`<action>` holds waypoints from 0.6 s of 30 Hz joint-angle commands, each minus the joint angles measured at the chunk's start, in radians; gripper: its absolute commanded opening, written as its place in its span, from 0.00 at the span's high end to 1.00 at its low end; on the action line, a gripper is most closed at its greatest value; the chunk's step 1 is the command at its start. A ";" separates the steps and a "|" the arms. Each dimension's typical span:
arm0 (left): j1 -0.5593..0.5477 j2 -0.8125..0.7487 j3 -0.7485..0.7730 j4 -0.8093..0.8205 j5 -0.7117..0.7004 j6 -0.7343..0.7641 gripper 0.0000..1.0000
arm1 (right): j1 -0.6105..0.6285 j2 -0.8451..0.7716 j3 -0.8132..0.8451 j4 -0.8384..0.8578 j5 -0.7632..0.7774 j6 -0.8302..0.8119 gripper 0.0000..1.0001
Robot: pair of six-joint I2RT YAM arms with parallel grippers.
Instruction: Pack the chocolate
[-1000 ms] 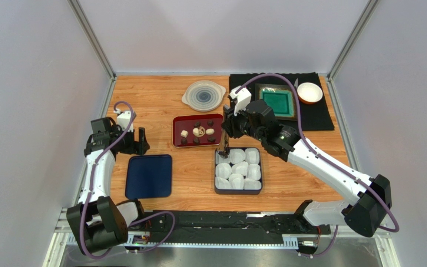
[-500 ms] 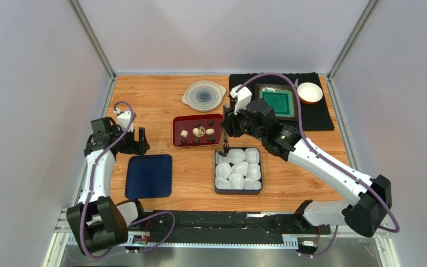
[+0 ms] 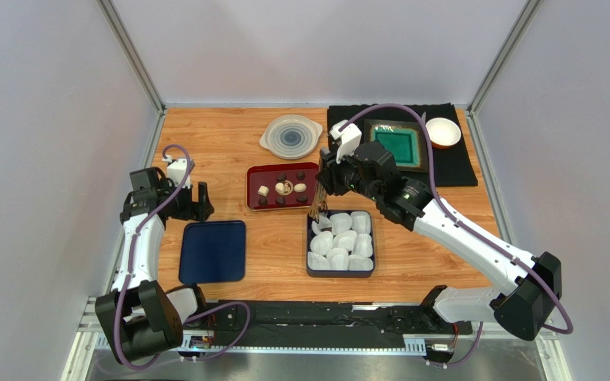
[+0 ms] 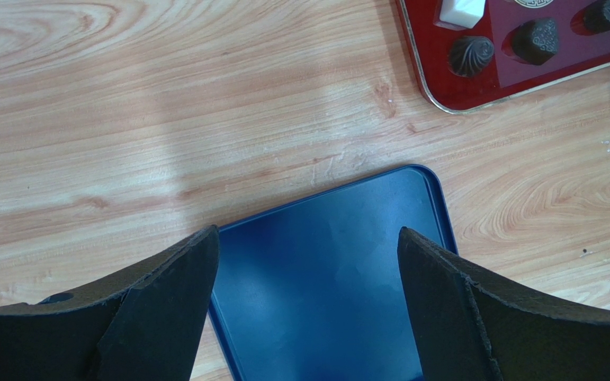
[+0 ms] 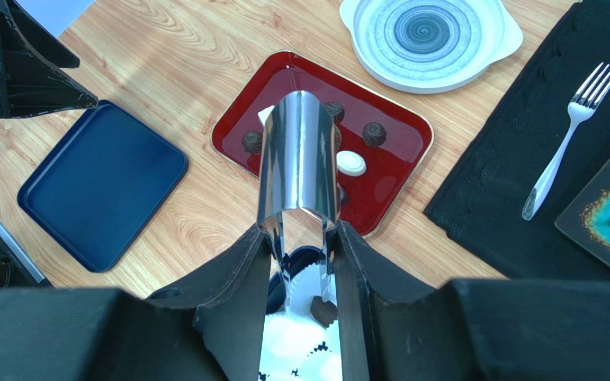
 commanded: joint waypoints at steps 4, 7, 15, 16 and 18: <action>0.010 -0.026 0.031 -0.012 0.027 0.022 0.09 | -0.004 -0.030 0.040 0.050 -0.007 -0.009 0.64; 0.010 -0.027 0.030 -0.012 0.027 0.019 0.09 | -0.004 -0.020 0.063 0.056 -0.004 -0.015 0.65; 0.010 -0.030 0.025 -0.012 0.027 0.024 0.09 | -0.004 0.066 0.169 0.085 -0.019 -0.027 0.66; 0.010 -0.030 0.025 -0.011 0.023 0.024 0.09 | -0.003 0.078 0.196 0.090 -0.019 -0.029 0.66; 0.009 -0.035 0.025 -0.011 0.021 0.027 0.09 | -0.004 0.124 0.229 0.097 -0.018 -0.034 0.66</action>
